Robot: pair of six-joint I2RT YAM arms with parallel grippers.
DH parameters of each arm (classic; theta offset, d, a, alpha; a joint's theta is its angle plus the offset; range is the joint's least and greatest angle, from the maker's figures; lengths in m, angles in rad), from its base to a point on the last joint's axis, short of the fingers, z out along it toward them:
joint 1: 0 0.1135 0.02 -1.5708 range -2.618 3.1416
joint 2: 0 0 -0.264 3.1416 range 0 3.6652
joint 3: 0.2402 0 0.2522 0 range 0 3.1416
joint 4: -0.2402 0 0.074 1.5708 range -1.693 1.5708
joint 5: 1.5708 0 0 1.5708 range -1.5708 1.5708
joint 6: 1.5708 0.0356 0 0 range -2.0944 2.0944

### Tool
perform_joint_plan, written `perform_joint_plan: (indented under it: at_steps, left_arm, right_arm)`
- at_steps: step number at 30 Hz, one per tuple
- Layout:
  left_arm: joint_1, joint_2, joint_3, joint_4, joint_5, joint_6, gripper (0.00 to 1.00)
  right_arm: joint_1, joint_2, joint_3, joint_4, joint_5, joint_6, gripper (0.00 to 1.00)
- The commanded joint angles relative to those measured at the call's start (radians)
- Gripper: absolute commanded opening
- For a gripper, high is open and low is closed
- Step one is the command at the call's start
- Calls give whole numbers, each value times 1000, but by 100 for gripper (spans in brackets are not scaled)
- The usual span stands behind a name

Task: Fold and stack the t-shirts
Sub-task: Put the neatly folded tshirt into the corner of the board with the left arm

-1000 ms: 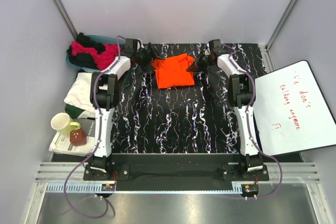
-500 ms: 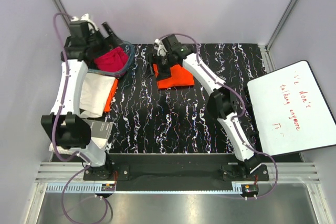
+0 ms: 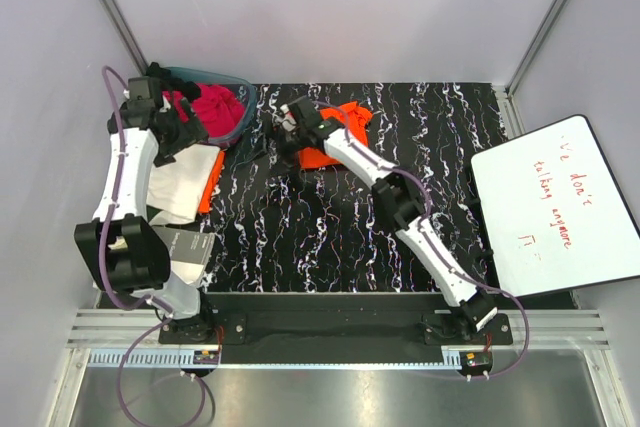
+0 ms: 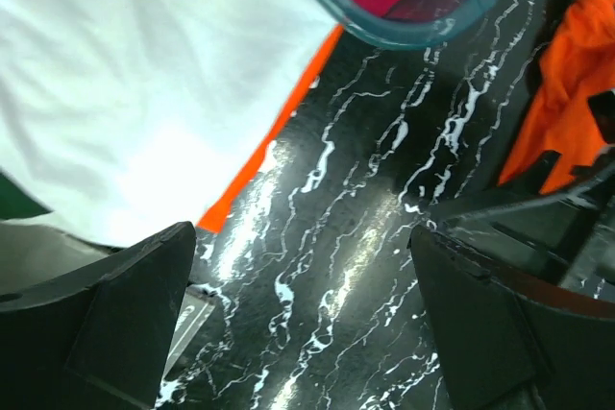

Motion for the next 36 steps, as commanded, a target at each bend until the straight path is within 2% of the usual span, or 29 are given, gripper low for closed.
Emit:
perform_joint_plan:
  at_steps: [1,3,7,9,10,16,18,23,30,36]
  left_arm:
    - [30,-55,-2,-15,-55,50,99]
    - [31,-14,-2,-46,-64,79,99]
    - [24,123,21,-168,-80,125,99]
    - [-1,198,35,-192,-101,159,99]
    - [-15,217,38,-211,-116,180,99]
    - [-145,307,93,-259,-256,225,99]
    - [-205,332,119,-265,-328,225,99]
    - [-275,422,153,-294,-451,217,99]
    - [-276,550,179,-319,-603,173,99]
    - [-234,600,196,-316,-658,145,96]
  right_arm:
    - [68,67,136,150,-66,172,91]
    - [74,42,96,150,-62,160,90]
    - [50,-92,-116,147,1,65,93]
    - [13,-167,-169,127,50,8,100]
    - [-5,-187,-192,112,66,-12,100]
    - [-143,-275,-154,-26,162,-162,100]
    - [-179,-287,-119,-75,179,-182,100]
    - [-271,-334,-117,-117,199,-219,100]
    - [-355,-405,-177,-146,199,-271,100]
    - [-427,-449,-218,-172,195,-305,100]
